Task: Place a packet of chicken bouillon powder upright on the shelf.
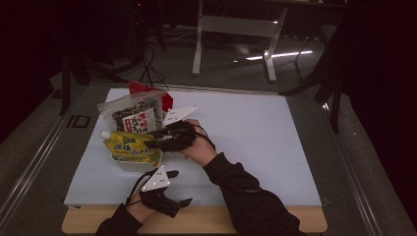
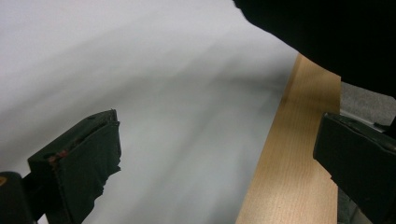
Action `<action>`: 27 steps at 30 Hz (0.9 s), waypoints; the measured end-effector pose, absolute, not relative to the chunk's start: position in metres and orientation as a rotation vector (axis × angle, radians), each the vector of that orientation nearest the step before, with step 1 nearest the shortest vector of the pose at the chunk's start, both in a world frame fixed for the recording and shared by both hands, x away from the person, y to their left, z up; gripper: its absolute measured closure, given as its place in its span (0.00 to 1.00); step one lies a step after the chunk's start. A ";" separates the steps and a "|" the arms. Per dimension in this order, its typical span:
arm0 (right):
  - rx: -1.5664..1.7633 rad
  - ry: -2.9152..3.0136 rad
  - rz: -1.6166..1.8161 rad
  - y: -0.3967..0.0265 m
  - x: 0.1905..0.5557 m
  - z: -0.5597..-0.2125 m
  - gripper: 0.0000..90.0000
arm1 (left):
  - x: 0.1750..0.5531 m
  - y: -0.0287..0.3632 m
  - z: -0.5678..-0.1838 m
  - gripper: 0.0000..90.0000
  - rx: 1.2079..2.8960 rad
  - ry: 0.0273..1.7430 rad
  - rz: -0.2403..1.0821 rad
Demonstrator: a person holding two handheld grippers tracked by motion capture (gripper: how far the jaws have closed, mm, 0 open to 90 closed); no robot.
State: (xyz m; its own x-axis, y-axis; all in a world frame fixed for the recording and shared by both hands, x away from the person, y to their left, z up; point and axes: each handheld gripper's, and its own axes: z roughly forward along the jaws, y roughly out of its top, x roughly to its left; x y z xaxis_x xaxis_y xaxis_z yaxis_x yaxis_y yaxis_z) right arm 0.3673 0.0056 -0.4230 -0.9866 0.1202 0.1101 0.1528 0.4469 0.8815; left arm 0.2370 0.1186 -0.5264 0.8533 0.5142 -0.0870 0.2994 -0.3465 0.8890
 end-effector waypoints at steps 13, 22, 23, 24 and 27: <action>-0.330 -2.686 -1.610 -0.044 0.358 -0.460 0.55 | 0.238 0.118 -0.527 0.02 1.952 0.608 0.247; -0.408 -2.677 -1.610 -0.072 0.354 -0.478 0.54 | 0.238 0.118 -0.528 0.02 1.955 0.611 0.245; -0.416 -2.672 -1.614 -0.074 0.354 -0.480 0.54 | 0.238 0.118 -0.528 0.02 1.957 0.612 0.244; -0.421 -2.668 -1.610 -0.076 0.354 -0.481 0.54 | 0.238 0.118 -0.528 0.02 1.959 0.612 0.245; -0.424 -2.678 -1.602 -0.079 0.353 -0.483 0.54 | 0.238 0.117 -0.528 0.02 1.961 0.608 0.245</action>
State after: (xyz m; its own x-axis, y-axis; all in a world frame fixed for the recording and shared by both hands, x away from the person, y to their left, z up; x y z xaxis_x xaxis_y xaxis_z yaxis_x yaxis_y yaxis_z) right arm 0.3530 -0.0788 -0.4826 -0.9637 0.2328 0.1304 0.2250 0.4463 0.8661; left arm 0.2384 0.1173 -0.5279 0.8516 0.5159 -0.0927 0.3078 -0.3489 0.8852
